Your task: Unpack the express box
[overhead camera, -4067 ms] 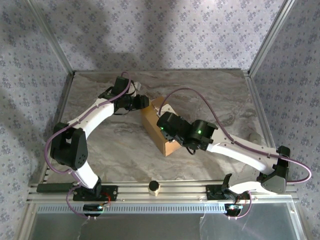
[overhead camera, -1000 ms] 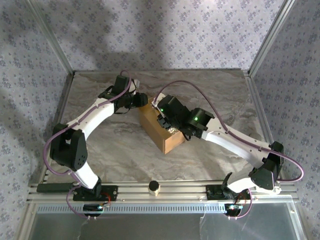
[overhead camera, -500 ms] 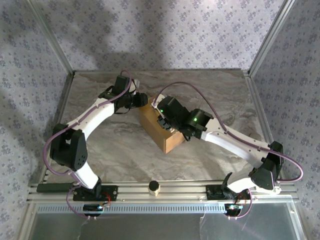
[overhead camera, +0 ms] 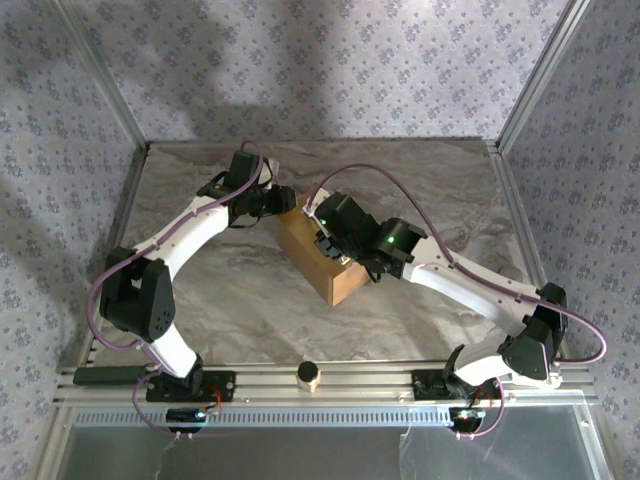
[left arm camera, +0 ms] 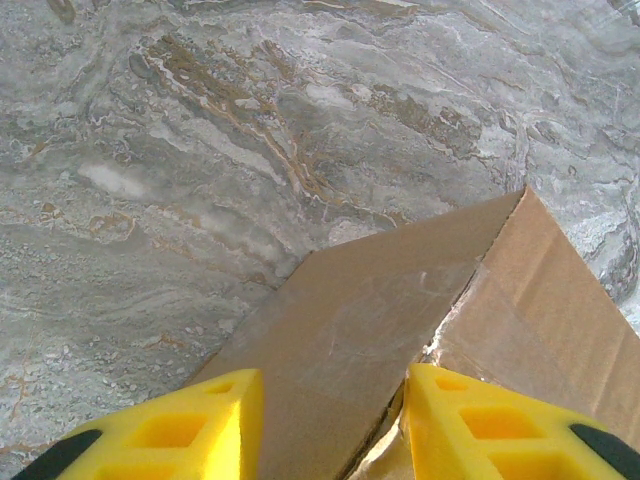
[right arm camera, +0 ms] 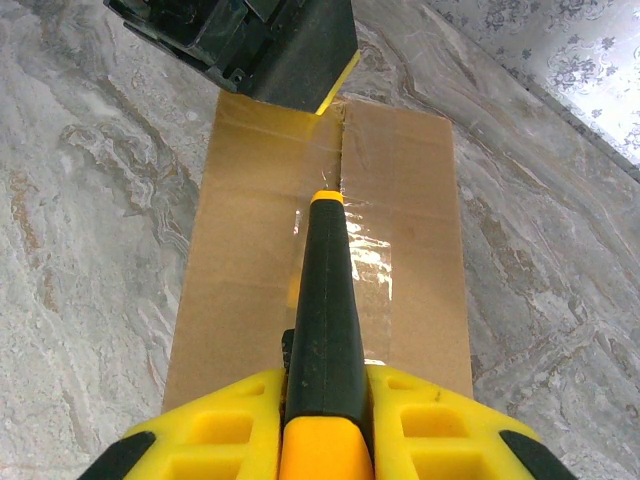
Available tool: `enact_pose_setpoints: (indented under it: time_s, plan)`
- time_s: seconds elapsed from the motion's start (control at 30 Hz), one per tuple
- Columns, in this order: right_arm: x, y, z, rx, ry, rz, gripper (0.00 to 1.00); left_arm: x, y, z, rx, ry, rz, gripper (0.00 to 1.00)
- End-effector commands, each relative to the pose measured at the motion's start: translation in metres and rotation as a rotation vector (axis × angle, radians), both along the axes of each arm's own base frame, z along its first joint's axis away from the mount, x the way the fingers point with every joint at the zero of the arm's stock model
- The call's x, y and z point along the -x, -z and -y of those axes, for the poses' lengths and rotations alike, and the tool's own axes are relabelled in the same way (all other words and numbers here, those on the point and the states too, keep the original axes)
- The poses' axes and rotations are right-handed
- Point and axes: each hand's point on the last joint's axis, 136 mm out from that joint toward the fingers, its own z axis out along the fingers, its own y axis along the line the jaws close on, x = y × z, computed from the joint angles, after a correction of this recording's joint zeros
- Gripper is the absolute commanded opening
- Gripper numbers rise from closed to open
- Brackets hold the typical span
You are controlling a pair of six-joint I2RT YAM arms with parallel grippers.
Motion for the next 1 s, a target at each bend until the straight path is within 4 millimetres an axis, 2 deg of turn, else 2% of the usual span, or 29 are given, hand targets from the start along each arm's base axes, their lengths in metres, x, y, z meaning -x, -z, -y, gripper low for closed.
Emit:
enact_pose_setpoints:
  time_s: [0.0,0.27,0.97]
  plan:
    - [0.001,-0.01,0.01,0.01,0.019,0.036,0.0,0.005,0.001,-0.008,-0.048,-0.014,-0.009,0.4]
    - [0.002,-0.016,0.009,-0.008,0.015,0.045,0.0,0.005,-0.001,-0.009,-0.047,-0.016,-0.006,0.4]
    - [0.001,0.012,0.018,0.086,0.016,0.007,0.0,0.005,-0.004,-0.01,-0.051,-0.02,0.0,0.4]
